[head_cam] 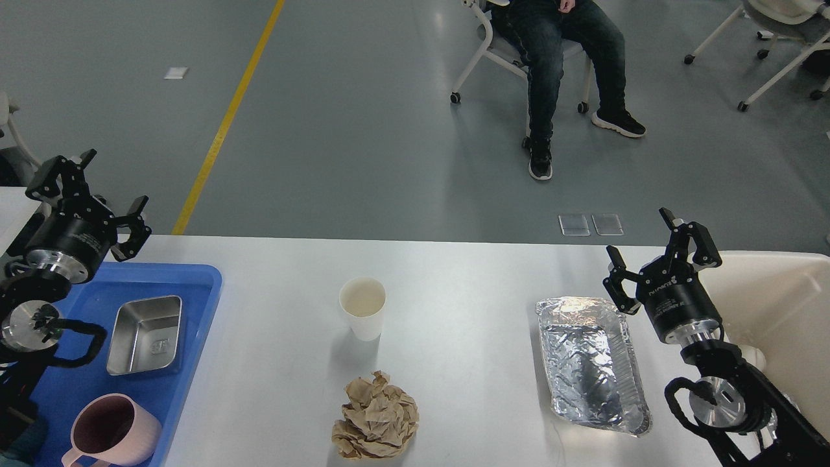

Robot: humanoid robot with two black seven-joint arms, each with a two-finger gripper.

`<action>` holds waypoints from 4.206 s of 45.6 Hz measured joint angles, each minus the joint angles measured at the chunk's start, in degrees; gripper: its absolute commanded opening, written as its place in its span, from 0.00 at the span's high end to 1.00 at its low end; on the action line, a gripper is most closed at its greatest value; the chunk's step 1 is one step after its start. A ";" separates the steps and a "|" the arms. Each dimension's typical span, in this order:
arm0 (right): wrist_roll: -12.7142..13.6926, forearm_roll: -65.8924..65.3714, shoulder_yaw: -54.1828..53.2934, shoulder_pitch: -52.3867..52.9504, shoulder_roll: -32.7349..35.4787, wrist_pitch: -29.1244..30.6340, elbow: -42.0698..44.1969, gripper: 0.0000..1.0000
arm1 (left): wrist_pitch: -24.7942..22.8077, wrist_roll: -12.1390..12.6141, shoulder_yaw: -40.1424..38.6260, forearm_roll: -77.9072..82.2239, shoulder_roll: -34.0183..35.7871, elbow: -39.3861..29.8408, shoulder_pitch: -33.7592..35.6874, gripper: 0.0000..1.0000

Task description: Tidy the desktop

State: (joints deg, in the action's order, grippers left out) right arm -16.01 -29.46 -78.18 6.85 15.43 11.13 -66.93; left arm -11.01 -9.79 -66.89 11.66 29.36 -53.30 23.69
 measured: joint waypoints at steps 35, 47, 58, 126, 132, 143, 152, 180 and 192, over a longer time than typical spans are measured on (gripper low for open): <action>-1.06 -32.03 26.02 10.36 26.33 -6.32 -13.56 0.00 | 1.29 -16.75 -3.26 -0.49 -13.95 1.87 -2.65 0.03; -1.54 -36.69 47.64 25.90 43.60 -3.42 -15.89 0.00 | 1.19 -9.85 -3.09 -0.49 -15.73 2.06 -3.19 0.03; -1.59 -47.17 63.12 37.24 49.53 -2.69 -16.57 0.00 | 1.17 -7.64 -3.05 -0.50 -16.64 2.06 -3.41 0.03; 2.55 -31.28 68.47 36.34 55.80 4.00 -19.62 0.00 | 1.91 -6.98 -2.81 -0.23 -16.92 3.43 -5.08 0.03; 3.33 -20.05 68.45 35.62 53.67 2.17 -19.34 0.00 | 2.40 -6.92 -2.81 -0.23 -16.95 3.46 -5.08 0.03; 3.50 -3.74 68.10 29.65 53.31 -4.33 -24.83 0.00 | 2.57 -6.62 -2.81 -0.23 -16.72 3.57 -5.09 0.03; 3.42 2.10 67.90 25.28 55.15 -5.50 -31.57 0.00 | 2.74 -5.98 -1.42 -0.23 -16.76 3.95 -5.00 0.03; 3.35 3.06 67.85 16.44 43.92 -6.82 -30.30 0.00 | 3.07 -6.02 1.07 -0.23 -16.37 5.04 -4.21 0.03; 3.35 4.54 66.57 15.92 36.22 -8.32 -25.32 0.00 | 3.09 -3.68 1.14 -0.23 -16.52 5.04 -4.22 0.03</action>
State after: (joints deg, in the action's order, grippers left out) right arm -12.66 -24.92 -11.61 22.77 51.66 2.81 -92.25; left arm -7.92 -13.47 -65.74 11.43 12.84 -48.25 19.46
